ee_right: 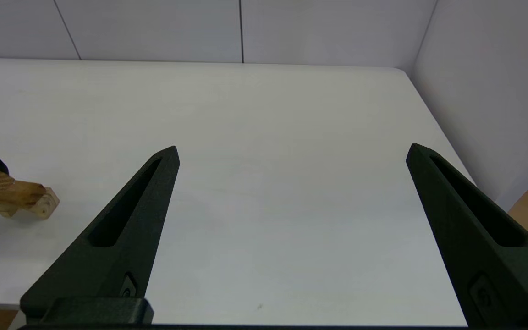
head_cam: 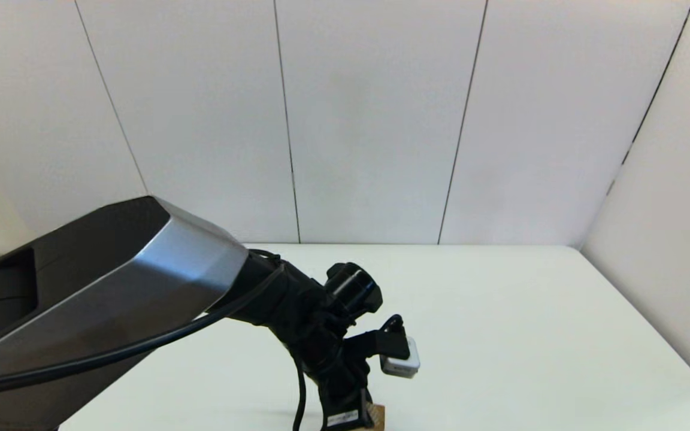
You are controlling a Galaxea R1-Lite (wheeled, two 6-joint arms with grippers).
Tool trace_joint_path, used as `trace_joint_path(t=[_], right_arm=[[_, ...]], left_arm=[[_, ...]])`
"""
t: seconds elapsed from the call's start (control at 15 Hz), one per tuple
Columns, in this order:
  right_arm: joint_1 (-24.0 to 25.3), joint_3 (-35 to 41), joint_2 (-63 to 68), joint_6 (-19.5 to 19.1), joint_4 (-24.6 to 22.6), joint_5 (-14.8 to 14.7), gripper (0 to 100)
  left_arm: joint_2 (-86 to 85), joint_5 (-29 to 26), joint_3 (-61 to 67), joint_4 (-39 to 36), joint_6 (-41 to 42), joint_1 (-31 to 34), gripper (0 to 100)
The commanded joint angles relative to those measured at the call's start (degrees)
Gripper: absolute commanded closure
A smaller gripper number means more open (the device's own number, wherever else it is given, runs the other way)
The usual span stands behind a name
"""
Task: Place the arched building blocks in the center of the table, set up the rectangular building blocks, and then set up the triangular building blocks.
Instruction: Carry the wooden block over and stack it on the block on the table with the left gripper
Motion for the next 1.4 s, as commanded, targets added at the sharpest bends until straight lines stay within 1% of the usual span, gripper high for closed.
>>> trace_joint_path(t=[0.07,0.2,0.33,1.4], right_arm=[[-0.06,-0.01,0.07,-0.04,0.02,0.04,0],[0.02,-0.01,0.07,-0.04,0.02,0.04,0],[0.02,-0.01,0.07,-0.04,0.02,0.04,0],[0.02,-0.01,0.07,-0.04,0.02,0.04,0]], left_arm=[[1.51,-0.20,1.10,-3.66,0.27,0.01,100],[3.09,-0.29,1.27,-8.23,0.27,0.01,100],[3.62,-0.29,1.36,-9.73,0.45,0.09,100],[0.10,0.15,5.76,-9.99,0.89,0.53,100]])
